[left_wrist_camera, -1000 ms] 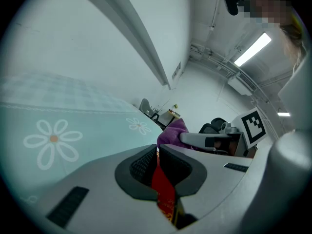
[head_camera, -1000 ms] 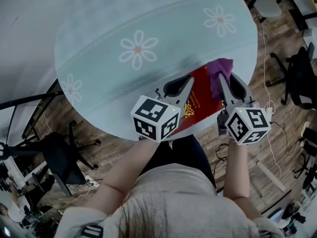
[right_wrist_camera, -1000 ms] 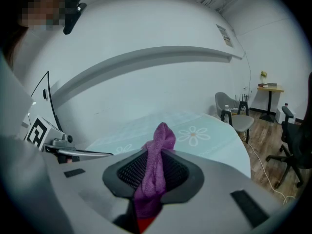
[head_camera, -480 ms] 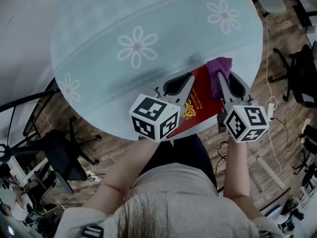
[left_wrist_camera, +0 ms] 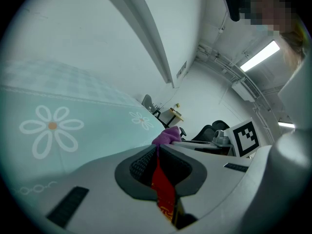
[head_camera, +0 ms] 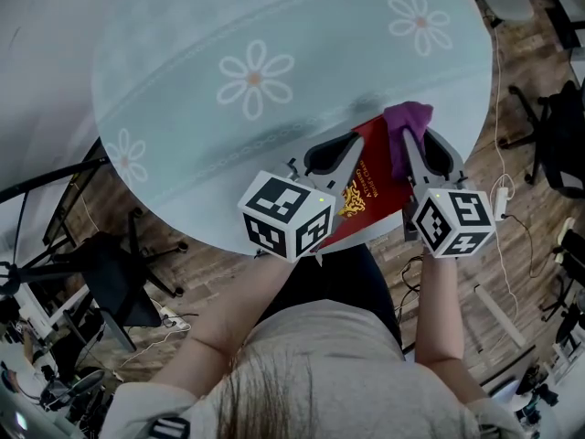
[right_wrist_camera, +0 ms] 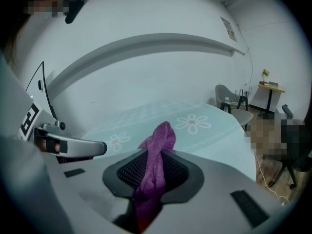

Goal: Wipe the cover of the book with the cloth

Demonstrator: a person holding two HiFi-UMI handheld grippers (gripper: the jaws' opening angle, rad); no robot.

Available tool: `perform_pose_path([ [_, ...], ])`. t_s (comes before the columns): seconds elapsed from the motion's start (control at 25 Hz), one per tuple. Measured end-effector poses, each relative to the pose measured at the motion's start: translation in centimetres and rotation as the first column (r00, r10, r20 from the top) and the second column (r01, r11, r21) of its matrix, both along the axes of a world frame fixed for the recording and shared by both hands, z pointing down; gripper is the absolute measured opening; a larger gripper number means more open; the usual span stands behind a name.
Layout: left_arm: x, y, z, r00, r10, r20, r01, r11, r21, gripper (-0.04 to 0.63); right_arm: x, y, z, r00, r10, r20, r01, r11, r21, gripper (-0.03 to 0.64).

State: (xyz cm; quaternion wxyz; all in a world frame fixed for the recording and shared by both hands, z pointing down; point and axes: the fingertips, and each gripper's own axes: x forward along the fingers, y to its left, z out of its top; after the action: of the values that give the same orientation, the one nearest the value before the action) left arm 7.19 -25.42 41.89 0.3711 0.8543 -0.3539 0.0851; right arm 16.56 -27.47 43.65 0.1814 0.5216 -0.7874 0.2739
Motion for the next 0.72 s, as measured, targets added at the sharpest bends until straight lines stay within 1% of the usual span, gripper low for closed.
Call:
perform_pose_path([
  [0.32,-0.9,0.4,0.3,1.000,0.001,0.008,-0.001,1.000,-0.006,0.032,-0.1,-0.1,0.4,1.000,-0.001,-0.022,0.001,1.000,-0.013,0.094],
  [0.52,-1.6,0.8,0.2,1.000,-0.016,0.002,0.016,1.000,-0.002,0.032,-1.1,0.4,0.4,0.998,-0.057,-0.019,0.057,0.998,-0.029,0.094],
  [0.72,-2.4,1.5,0.2,0.999,-0.037,0.000,0.037,0.999,-0.001,0.032,-1.7,0.8,0.3,0.997,-0.071,-0.028,0.070,0.997,-0.026,0.092],
])
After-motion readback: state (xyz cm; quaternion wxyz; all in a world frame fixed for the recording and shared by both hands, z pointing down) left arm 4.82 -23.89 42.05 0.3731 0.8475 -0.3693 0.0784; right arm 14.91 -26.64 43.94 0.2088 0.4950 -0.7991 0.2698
